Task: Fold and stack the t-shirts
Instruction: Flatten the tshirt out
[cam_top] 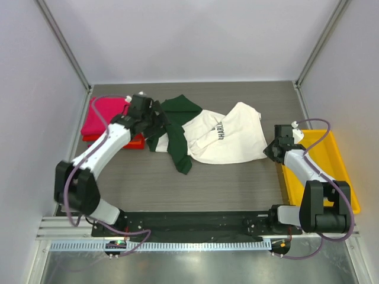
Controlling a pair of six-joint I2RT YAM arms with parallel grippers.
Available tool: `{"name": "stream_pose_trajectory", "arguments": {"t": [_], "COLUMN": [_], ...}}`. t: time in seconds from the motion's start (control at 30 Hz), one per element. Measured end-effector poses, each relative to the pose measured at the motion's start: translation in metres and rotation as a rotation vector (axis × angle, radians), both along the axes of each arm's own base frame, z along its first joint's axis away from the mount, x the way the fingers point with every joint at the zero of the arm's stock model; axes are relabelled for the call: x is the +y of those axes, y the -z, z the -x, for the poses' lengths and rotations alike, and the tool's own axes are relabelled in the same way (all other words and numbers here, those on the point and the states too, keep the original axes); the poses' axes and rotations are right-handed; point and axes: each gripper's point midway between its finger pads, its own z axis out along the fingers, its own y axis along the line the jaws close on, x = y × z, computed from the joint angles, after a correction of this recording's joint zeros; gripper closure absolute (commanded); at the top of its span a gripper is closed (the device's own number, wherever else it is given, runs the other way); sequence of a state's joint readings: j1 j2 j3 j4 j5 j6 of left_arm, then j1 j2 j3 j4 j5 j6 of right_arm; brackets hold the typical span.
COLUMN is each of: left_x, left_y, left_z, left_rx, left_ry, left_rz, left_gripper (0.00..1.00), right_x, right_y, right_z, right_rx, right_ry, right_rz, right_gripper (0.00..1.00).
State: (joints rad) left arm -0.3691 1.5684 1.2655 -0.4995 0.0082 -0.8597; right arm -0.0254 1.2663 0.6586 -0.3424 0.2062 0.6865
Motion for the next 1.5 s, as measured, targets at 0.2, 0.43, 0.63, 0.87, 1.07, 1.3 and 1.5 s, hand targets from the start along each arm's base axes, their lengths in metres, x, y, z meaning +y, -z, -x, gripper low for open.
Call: {"name": "stream_pose_trajectory", "arguments": {"t": [0.2,0.43,0.63,0.87,1.07,1.3,1.5], "left_x": [0.006,-0.018,-0.056,-0.073,-0.056,-0.050,-0.055], "left_y": [-0.031,0.054,0.079,0.095,0.107,0.103,0.120], "left_z": [0.048,0.079,0.101,0.091,0.098,0.101,0.101], "left_rx": [-0.110,0.089,0.137,0.136,0.152,0.137,0.169], "left_ry": [0.063,0.162,0.276,0.298,0.267,0.265,0.286], "left_rz": [0.024,-0.026,-0.098,-0.202,-0.353,-0.396,-0.398], "left_gripper": [0.24,0.53,0.34,0.37,0.33,0.50,0.72], "right_x": [-0.005,-0.004,-0.003,-0.001,0.002,0.004,0.006], "right_y": [0.001,0.003,0.004,0.008,0.008,0.007,0.007], "right_z": [-0.014,-0.016,-0.015,-0.007,-0.005,-0.006,-0.006], "right_rx": [0.021,0.030,0.030,0.039,0.033,0.031,0.029], "right_ry": [0.015,0.012,0.011,0.009,0.009,0.006,0.002], "right_rz": [-0.004,-0.009,-0.011,-0.024,-0.039,-0.048,-0.061], "right_gripper": [0.99,0.99,0.99,0.99,0.99,0.99,0.99]}}
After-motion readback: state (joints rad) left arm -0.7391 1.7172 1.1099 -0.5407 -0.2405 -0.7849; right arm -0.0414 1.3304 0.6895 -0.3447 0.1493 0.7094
